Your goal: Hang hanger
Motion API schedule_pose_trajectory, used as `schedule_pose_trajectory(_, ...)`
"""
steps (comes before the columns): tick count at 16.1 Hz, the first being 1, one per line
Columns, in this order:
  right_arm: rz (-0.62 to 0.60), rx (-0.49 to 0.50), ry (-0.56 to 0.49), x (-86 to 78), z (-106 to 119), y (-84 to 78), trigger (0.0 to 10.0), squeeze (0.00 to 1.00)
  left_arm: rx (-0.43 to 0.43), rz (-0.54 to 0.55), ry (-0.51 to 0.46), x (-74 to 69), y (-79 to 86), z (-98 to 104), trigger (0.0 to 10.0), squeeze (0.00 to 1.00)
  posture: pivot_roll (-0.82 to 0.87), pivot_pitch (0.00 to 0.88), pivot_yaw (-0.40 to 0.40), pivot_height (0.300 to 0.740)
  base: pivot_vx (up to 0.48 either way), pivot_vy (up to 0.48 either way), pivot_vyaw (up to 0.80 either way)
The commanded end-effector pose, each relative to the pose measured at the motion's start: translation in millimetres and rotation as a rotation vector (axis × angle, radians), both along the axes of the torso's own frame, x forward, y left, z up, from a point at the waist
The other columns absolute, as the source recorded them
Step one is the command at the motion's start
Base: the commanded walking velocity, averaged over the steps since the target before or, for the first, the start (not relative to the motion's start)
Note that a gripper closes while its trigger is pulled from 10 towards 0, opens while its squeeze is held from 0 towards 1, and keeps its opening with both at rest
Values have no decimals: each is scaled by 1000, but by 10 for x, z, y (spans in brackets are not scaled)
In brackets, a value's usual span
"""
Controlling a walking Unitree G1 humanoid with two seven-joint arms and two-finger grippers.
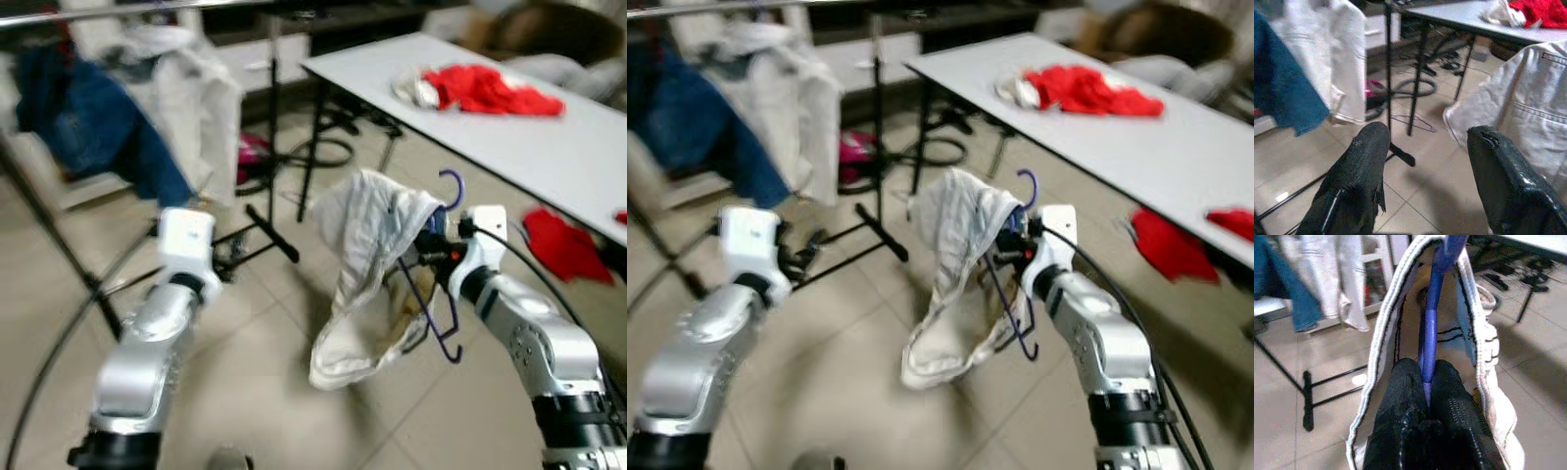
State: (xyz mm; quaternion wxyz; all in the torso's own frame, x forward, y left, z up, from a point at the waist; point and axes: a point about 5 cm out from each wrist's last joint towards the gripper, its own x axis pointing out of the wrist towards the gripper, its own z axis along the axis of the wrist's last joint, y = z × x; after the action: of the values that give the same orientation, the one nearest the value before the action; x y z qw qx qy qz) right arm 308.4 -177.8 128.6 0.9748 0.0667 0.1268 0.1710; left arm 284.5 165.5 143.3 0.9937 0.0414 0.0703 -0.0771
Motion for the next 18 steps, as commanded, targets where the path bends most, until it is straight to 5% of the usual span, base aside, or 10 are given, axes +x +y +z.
schedule_pose_trajectory(1,23,10,-105,45,201,53,10000,0,12,13,-12,20,43,37,10000,0,70,0,-83,740,0,-480,800)
schedule_pose_trajectory(7,56,27,-96,7,144,173,10000,0,34,-2,-23,41,39,53,10000,0,70,0,-78,740,0,-480,800)
schedule_pose_trajectory(9,35,108,-80,-47,114,215,10000,0,45,-76,-15,56,-25,65,10000,0,73,0,-69,740,0,120,0)
schedule_pose_trajectory(16,33,123,-91,-144,80,272,10000,0,102,-249,11,150,-147,93,10000,0,71,0,5,740,0,330,0)
schedule_pose_trajectory(17,72,112,-106,-135,136,304,10000,0,39,-373,0,154,-224,152,10000,1000,74,0,12,740,0,0,0)
schedule_pose_trajectory(18,84,109,-110,-134,153,313,10000,0,35,-408,0,152,-241,166,10000,1000,74,0,12,740,0,0,0)
